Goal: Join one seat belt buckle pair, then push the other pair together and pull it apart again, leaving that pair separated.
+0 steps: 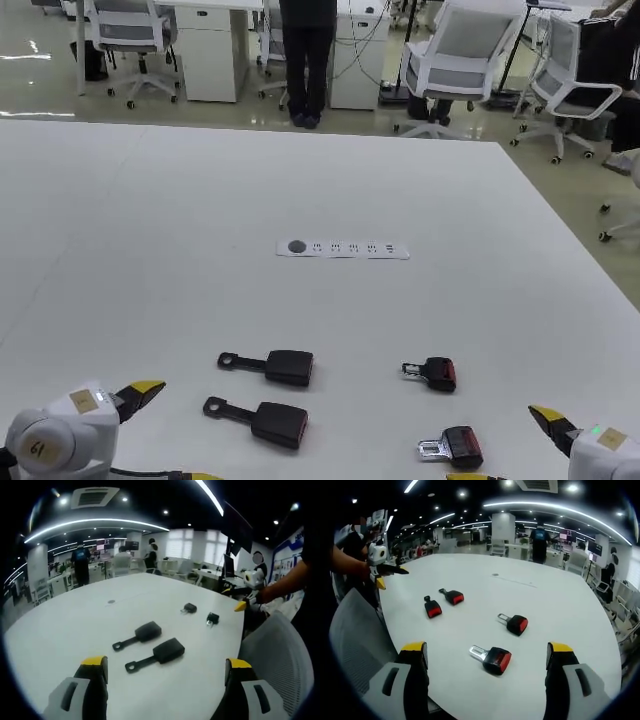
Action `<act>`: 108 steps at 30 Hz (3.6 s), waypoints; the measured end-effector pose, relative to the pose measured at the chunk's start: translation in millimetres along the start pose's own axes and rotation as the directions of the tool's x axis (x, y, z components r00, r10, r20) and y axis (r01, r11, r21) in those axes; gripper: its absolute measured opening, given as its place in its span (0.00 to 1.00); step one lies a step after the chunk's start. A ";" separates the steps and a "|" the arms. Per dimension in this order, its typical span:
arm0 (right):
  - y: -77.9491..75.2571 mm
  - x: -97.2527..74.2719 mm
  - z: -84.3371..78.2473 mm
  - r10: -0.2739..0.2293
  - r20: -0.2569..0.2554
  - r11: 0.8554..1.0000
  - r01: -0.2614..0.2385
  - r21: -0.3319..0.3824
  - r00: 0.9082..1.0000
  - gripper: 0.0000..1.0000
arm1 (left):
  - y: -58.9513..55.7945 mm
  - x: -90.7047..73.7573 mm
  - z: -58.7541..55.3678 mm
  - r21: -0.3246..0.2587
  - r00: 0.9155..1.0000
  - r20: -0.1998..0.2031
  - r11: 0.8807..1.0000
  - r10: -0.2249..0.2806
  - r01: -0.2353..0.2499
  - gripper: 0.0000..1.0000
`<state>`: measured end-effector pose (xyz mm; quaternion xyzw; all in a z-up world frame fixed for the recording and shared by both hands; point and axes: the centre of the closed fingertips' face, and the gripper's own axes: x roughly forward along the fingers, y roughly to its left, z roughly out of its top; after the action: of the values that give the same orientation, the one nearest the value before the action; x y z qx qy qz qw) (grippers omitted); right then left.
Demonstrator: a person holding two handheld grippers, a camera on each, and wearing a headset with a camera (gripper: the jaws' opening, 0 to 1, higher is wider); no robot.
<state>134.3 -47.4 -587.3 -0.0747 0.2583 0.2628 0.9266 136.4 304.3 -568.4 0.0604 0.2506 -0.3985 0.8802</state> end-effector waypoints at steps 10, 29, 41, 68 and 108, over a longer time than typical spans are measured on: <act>0.2 1.3 -1.6 0.005 -0.001 1.000 -0.005 -0.003 1.000 1.00 | -1.6 2.8 -1.1 -0.004 1.000 -0.005 1.000 -0.002 0.002 1.00; -0.9 2.2 -9.1 0.015 -0.010 1.000 -0.015 0.008 1.000 1.00 | -2.3 5.6 -5.2 -0.016 1.000 -0.011 1.000 0.000 0.000 0.99; 2.6 1.7 -12.7 0.030 -0.030 1.000 -0.031 -0.003 0.999 0.99 | -4.6 6.1 -8.8 -0.016 1.000 -0.025 1.000 -0.006 0.005 0.99; 3.9 29.3 -11.7 0.114 -0.095 0.990 -0.121 -0.078 0.989 0.97 | 0.2 24.9 -11.2 0.029 0.996 -0.076 0.998 -0.045 0.047 0.98; 4.2 65.3 -30.2 0.248 -0.207 0.955 -0.274 -0.110 0.946 0.92 | -8.7 77.5 -17.0 0.144 0.952 -0.230 0.961 -0.200 0.236 0.91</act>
<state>166.4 -22.8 -646.9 -0.1281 0.3350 0.3921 0.8471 166.5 251.6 -620.3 0.1495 0.3138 -0.5047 0.7902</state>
